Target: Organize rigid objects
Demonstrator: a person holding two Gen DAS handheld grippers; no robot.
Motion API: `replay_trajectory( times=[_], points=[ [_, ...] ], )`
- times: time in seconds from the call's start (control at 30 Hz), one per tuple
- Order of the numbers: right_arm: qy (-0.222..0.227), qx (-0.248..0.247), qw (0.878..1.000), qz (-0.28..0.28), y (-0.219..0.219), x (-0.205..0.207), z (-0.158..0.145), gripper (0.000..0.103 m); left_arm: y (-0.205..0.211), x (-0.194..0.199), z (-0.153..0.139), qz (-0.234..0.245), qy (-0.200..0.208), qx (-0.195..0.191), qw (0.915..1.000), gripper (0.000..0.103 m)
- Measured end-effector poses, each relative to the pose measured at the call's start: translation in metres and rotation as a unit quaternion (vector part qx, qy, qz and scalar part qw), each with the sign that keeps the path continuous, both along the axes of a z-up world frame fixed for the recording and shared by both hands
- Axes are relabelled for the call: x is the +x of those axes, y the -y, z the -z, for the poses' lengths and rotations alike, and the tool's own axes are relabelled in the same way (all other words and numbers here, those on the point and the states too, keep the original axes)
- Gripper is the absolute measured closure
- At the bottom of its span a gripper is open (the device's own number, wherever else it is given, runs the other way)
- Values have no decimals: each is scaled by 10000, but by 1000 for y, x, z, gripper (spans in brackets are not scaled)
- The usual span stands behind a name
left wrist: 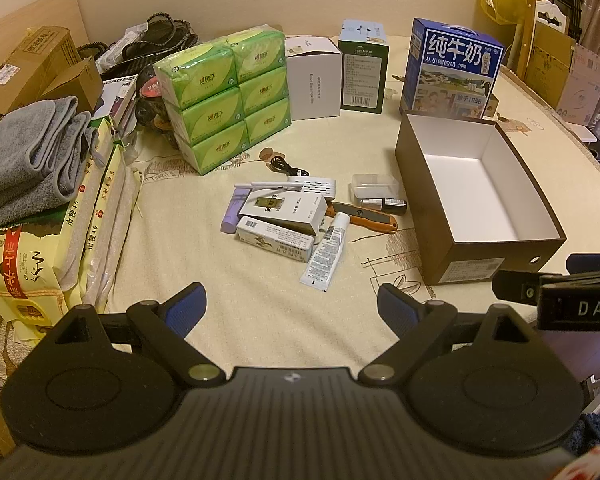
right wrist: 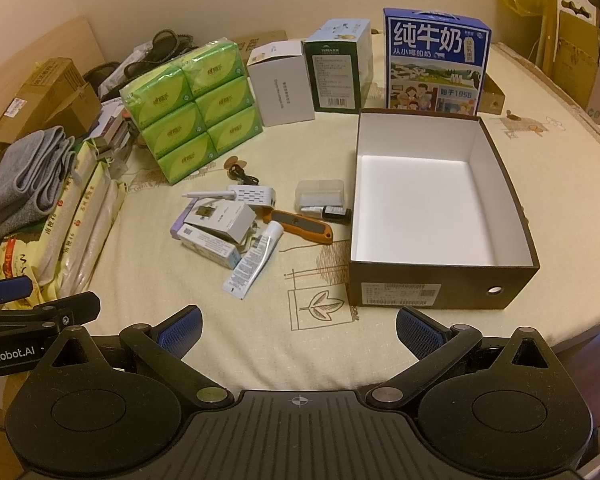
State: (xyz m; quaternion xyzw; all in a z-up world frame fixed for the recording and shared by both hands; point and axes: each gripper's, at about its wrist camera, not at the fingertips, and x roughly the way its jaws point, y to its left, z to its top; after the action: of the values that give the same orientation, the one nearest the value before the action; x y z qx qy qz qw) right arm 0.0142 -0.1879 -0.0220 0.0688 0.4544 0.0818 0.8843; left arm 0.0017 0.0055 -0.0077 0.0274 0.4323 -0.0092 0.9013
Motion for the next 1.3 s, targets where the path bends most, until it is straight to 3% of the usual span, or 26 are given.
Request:
replay_trajectory(
  times=[0.33, 0.37, 0.43, 0.67, 0.87, 1.03, 1.3],
  points=[
    [-12, 6, 10000, 11, -5, 0, -2, 2, -1, 0, 2, 2, -7, 15, 10000, 12],
    [-13, 19, 10000, 20, 1, 3, 13, 2, -1, 0, 1, -1, -5, 11, 10000, 12],
    [-10, 38, 10000, 39, 2, 3, 14, 2, -1, 0, 1, -3, -1, 9, 10000, 12],
    [177, 112, 9998, 69, 0, 9, 14, 2, -14, 9, 30, -62, 24, 2, 10000, 12],
    [301, 179, 9994, -6, -9, 23, 25, 2, -20, 24, 38, -171, -96, 77, 9998, 12],
    [327, 202, 9989, -277, -23, 40, 35, 18, -24, 43, 49, -257, -240, 66, 9994, 12],
    [99, 348, 9987, -349, -41, 78, 63, 26, -35, 73, 75, -360, -437, 17, 9984, 13]
  ],
)
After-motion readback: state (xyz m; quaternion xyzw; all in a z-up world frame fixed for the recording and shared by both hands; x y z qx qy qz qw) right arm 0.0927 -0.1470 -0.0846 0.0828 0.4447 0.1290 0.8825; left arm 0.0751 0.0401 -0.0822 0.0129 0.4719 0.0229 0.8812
